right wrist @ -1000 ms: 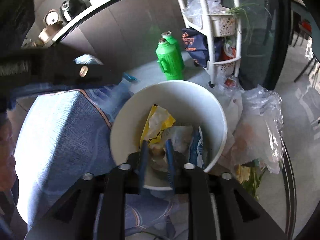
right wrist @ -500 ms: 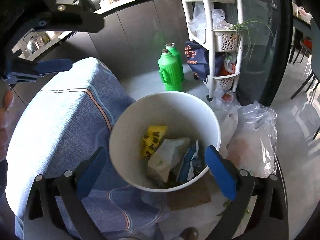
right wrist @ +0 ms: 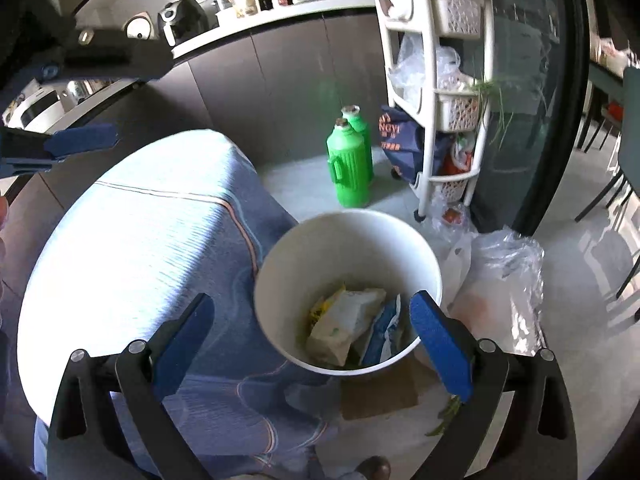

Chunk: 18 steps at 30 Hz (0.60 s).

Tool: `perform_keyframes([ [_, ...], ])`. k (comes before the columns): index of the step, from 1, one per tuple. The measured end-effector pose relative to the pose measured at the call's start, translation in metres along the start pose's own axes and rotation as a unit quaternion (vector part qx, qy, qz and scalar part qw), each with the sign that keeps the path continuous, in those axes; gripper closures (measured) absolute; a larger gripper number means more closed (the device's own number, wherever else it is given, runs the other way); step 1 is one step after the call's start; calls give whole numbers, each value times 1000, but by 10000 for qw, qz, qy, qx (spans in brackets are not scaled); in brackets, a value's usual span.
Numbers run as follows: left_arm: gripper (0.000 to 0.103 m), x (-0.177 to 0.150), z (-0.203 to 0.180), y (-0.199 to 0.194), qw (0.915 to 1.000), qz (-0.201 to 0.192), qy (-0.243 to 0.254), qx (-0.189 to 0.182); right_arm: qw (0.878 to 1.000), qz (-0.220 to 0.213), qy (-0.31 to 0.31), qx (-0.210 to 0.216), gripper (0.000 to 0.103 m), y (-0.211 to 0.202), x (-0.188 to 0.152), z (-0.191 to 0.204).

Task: Collect trash

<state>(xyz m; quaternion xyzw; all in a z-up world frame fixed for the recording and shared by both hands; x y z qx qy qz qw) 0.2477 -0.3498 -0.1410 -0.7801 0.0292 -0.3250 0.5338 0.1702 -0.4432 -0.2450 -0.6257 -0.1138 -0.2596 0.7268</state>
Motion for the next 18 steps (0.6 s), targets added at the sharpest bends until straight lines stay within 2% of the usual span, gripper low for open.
perform_keyframes([
  [5, 4, -19, 24, -59, 9978, -333, -271, 508, 9997, -184, -61, -152, 9, -42, 5, 17],
  [8, 4, -35, 42, -91, 9946, -398, -480, 834, 9993, -328, -133, -153, 9, -71, 6, 35],
  [12, 4, -59, 62, -124, 9910, -378, -752, 1036, 9981, -476, -269, -291, 9, -106, 6, 60],
  [18, 4, -99, 93, -169, 9843, -484, -966, 1397, 9982, -442, -176, -376, 9, -142, 2, 87],
])
Point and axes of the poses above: each gripper's, at about its wrist camera, not at the fingertips, and y roughly the way its jaws point, z to its left, x to its top, the point moved 7 cm from there along y, roughly the way its jaws point, and after that the axes turned 13 degrees about z, right-handed, at the moved point
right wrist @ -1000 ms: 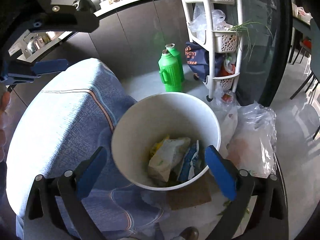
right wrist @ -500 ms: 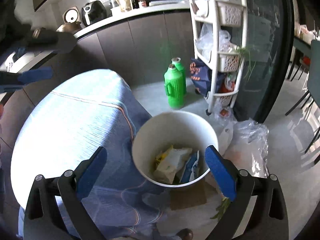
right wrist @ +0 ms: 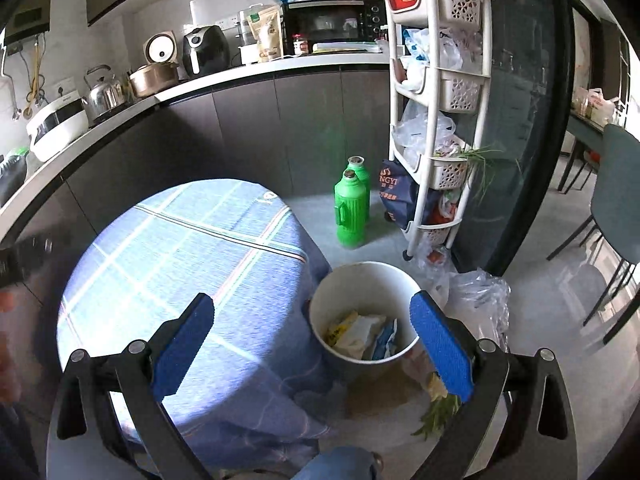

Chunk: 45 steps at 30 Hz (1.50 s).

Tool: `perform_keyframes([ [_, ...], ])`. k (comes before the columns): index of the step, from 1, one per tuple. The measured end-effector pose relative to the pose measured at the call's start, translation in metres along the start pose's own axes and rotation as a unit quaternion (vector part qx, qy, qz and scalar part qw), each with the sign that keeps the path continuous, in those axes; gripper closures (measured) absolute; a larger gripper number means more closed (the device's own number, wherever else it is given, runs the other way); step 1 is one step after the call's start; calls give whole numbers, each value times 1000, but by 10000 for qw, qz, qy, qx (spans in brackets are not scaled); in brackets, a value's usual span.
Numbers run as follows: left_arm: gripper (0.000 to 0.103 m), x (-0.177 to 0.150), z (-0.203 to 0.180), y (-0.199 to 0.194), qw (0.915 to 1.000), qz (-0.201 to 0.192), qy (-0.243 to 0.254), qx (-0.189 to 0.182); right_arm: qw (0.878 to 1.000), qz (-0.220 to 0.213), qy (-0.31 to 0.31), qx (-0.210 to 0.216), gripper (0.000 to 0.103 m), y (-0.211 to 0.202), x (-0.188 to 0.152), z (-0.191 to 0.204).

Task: Collect trash

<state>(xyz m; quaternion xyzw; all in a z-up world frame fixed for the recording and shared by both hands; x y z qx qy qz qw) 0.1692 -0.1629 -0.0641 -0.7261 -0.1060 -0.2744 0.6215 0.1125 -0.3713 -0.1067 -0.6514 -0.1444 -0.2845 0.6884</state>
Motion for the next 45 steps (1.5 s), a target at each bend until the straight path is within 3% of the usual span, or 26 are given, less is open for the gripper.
perform_keyframes([
  [11, 4, -51, 68, -47, 9988, -142, -404, 243, 9988, -195, -445, -77, 9, -47, -8, 71],
  [19, 4, -64, 84, -62, 9982, -241, -498, 242, 9971, -314, -676, -165, 9, -69, -15, 105],
  [45, 4, -65, 78, -69, 9986, -289, -419, 121, 9964, -403, -698, -253, 9, -77, -12, 111],
])
Point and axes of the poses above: each gripper's, at about its wrist camera, not at the fingertips, and y roughly the way its jaws point, z to its left, x to its top, the point moved 7 cm from there along y, roughly the way its jaws point, and after that the axes turned 13 degrees about z, right-handed, at the moved point
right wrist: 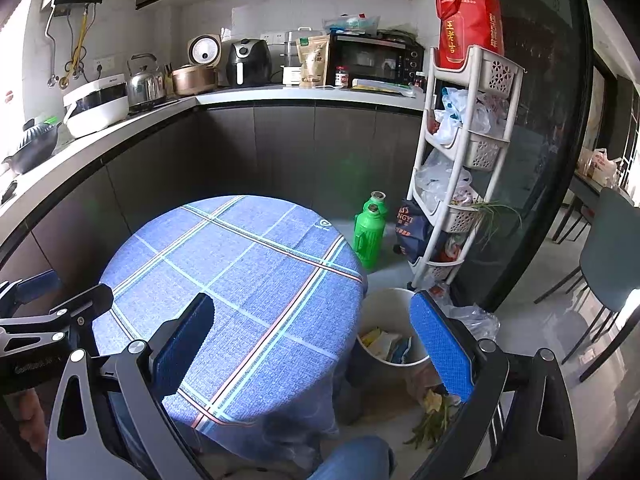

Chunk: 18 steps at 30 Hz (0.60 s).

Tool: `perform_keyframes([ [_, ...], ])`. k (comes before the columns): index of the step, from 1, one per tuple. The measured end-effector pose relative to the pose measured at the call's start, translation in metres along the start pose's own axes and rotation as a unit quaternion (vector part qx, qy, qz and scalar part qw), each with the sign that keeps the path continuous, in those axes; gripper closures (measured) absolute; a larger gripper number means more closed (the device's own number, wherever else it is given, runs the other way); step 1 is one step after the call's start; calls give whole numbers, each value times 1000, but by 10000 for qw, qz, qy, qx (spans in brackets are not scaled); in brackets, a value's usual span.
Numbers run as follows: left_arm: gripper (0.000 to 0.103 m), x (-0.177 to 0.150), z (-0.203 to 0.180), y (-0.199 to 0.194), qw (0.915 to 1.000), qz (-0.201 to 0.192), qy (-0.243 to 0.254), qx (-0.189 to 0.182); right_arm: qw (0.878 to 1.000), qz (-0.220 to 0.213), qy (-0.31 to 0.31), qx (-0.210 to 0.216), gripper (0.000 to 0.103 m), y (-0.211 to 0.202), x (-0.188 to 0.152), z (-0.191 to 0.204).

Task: Collect trash

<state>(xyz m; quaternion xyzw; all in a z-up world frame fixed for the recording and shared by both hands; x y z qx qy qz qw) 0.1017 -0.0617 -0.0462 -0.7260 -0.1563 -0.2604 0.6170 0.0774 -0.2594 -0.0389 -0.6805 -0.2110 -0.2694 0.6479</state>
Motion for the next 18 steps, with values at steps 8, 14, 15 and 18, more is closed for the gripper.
perform_keyframes([
  [8, 4, 0, -2, -1, 10000, -1, 7, -1, 10000, -5, 50, -4, 9, 1, 0, -2],
  [14, 4, 0, -3, -1, 10000, -1, 10, -5, 10000, 0, 55, -5, 9, 2, 1, -2],
  [15, 4, 0, -2, -1, 10000, -2, 6, -2, 10000, 1, 56, -3, 9, 2, 1, -2],
  [18, 4, 0, -2, -1, 10000, -1, 4, -4, 10000, 1, 61, -6, 9, 2, 1, -1],
])
Point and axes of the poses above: each gripper's, at about its wrist camera, not at the fingertips, and y roughly the way its jaws point, z to its left, x to its top, the point moved 7 cm from there along y, roughly the way its jaws point, and after that the axes turned 13 degrees about z, right-handed, at the moved point
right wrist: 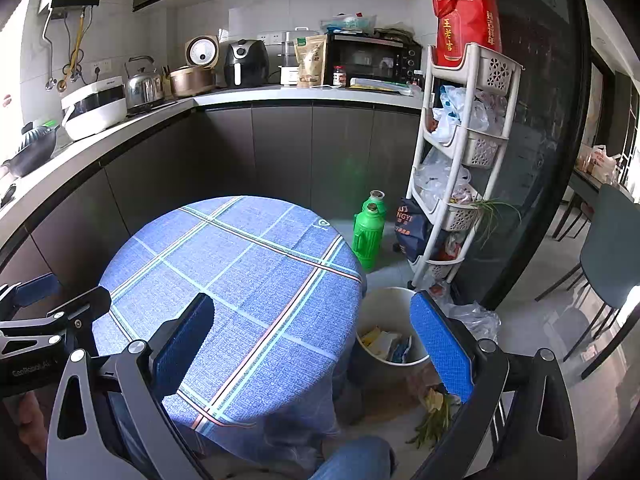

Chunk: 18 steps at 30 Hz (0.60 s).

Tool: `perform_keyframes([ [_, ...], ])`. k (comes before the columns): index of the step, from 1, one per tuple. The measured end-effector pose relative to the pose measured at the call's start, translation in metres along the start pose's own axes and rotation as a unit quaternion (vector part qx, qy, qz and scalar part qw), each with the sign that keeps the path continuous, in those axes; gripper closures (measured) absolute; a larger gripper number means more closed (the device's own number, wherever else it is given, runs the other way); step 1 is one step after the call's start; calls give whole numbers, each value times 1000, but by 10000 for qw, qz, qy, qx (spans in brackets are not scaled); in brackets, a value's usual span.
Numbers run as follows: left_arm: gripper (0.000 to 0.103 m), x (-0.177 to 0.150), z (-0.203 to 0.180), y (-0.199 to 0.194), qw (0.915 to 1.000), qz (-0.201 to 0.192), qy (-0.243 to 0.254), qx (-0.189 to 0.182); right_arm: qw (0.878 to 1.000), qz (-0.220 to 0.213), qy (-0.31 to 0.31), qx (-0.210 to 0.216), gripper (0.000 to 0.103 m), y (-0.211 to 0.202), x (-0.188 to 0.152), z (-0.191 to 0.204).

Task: Collect trash

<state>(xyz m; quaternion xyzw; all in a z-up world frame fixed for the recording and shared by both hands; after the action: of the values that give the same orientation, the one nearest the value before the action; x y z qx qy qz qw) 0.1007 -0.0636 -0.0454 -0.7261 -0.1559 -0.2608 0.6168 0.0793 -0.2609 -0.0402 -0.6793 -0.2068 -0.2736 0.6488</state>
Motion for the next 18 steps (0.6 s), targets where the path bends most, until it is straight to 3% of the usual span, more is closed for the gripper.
perform_keyframes([
  [18, 4, 0, -2, 0, 10000, -1, 11, -3, 10000, 0, 2, 1, 9, 0, 0, 0],
])
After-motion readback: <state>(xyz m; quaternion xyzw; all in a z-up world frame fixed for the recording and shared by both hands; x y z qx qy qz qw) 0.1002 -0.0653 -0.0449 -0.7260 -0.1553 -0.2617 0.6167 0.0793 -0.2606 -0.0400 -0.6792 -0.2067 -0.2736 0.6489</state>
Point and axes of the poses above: each gripper's, at about its wrist camera, not at the fingertips, and y roughly the way its jaws point, z to its left, x to its top, the point moved 7 cm from there along y, roughly the way its jaws point, and after that the axes turned 13 degrees about z, right-handed, at the moved point
